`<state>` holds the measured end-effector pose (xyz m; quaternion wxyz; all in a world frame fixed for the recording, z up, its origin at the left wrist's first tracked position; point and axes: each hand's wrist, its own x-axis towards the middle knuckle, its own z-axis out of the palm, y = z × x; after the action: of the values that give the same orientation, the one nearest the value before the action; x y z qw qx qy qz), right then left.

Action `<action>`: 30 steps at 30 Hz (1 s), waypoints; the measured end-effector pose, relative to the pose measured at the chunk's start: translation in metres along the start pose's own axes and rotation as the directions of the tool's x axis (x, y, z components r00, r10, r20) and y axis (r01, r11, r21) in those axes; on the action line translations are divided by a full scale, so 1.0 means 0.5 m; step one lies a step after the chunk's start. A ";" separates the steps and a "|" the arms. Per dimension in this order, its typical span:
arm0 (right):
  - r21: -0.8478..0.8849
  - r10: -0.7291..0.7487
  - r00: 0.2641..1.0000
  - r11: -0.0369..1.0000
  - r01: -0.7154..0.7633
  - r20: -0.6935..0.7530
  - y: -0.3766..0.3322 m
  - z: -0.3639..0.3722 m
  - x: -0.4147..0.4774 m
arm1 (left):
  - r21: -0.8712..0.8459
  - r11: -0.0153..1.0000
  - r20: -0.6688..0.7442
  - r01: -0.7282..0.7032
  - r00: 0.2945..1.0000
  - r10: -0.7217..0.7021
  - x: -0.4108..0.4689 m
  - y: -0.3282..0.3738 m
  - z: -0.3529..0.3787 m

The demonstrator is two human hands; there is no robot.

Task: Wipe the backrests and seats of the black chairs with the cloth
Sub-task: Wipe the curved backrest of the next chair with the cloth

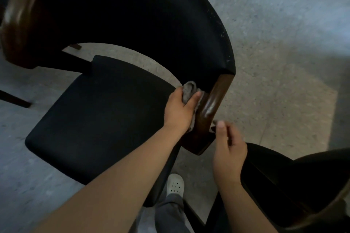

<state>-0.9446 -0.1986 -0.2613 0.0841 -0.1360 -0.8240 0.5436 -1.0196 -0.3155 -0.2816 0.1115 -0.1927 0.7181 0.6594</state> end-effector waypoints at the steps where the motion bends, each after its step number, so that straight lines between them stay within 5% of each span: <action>1: 0.038 -0.003 0.999 0.999 0.005 -0.040 -0.012 0.006 0.016 | 0.012 1.000 -0.003 0.012 1.000 -0.012 0.001 -0.007 -0.008; 7: 0.064 -0.008 0.969 0.998 0.025 -0.246 -0.068 0.084 0.123 | -0.010 0.998 -0.070 -0.059 0.996 0.058 0.004 0.024 -0.072; 14: -0.001 -0.027 0.948 1.000 0.028 -0.316 -0.063 0.093 0.120 | -0.091 0.966 -0.143 -0.242 0.963 0.228 0.014 0.126 -0.088; 23: 0.020 -0.034 0.952 0.999 0.042 -0.304 -0.061 0.094 0.122 | 0.026 0.915 -0.068 -0.403 0.912 0.403 0.032 0.197 -0.002; 30: -0.015 -0.042 0.951 0.999 0.039 -0.307 -0.050 0.094 0.123 | 0.266 0.847 -0.140 -0.460 0.851 0.506 0.065 0.186 0.041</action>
<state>-1.0197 -0.2296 -0.2576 0.2219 -0.2023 -0.8059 0.5102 -1.0902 -0.2940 -0.2132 -0.1125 -0.0577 0.8202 0.5580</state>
